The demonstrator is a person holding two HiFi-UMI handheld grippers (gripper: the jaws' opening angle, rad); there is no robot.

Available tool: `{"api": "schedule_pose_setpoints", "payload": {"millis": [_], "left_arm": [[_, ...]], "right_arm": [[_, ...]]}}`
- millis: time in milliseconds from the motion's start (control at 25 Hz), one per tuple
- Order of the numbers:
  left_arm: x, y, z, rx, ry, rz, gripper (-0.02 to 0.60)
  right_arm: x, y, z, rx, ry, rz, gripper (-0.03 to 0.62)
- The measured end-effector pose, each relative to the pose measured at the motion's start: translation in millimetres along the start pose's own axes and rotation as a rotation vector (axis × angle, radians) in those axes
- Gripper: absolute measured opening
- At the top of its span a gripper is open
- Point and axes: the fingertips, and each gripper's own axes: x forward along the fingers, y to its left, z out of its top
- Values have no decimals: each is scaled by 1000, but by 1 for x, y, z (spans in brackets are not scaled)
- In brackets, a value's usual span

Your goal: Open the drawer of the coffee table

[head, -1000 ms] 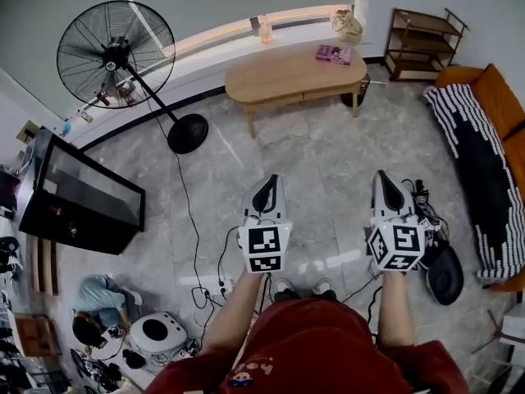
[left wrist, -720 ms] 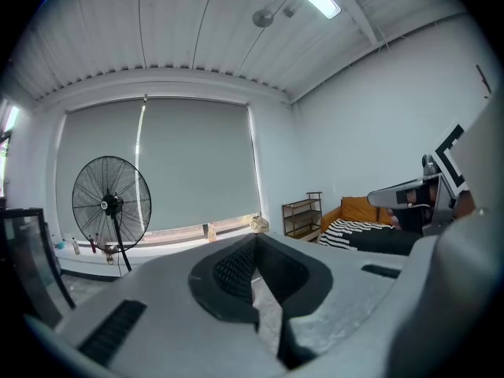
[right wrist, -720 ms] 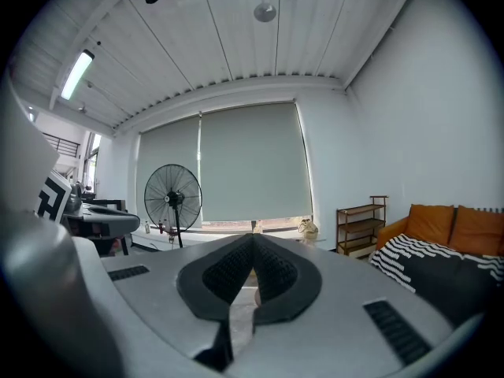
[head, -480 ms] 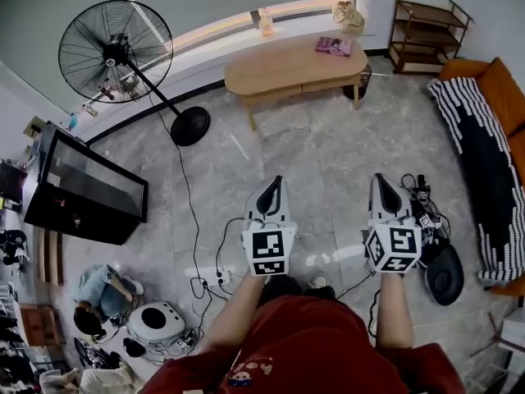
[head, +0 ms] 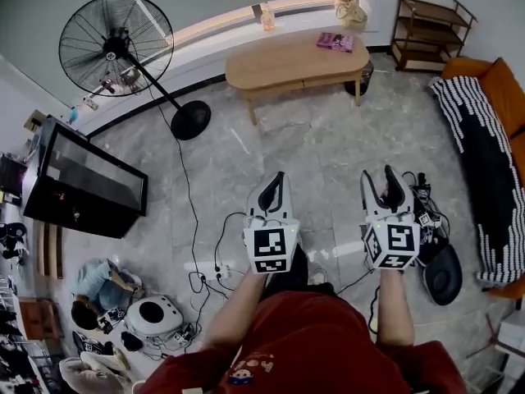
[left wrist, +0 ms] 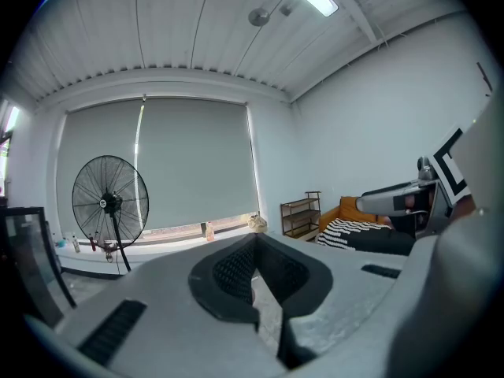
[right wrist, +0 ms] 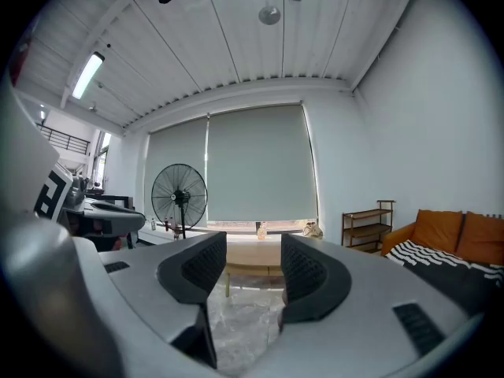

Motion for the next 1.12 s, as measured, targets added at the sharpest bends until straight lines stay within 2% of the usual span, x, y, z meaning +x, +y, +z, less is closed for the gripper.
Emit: {"api": "schedule_pose_setpoints", "payload": {"millis": [240, 560, 1120], "left_arm": [[10, 6, -5, -7, -3, 5, 6], [55, 26, -9, -27, -5, -15, 6], [200, 120, -11, -64, 20, 2, 6]], "right_arm": [[18, 11, -9, -41, 47, 51, 215], [64, 3, -8, -50, 59, 34, 213], [241, 4, -3, -70, 119, 52, 213]]}}
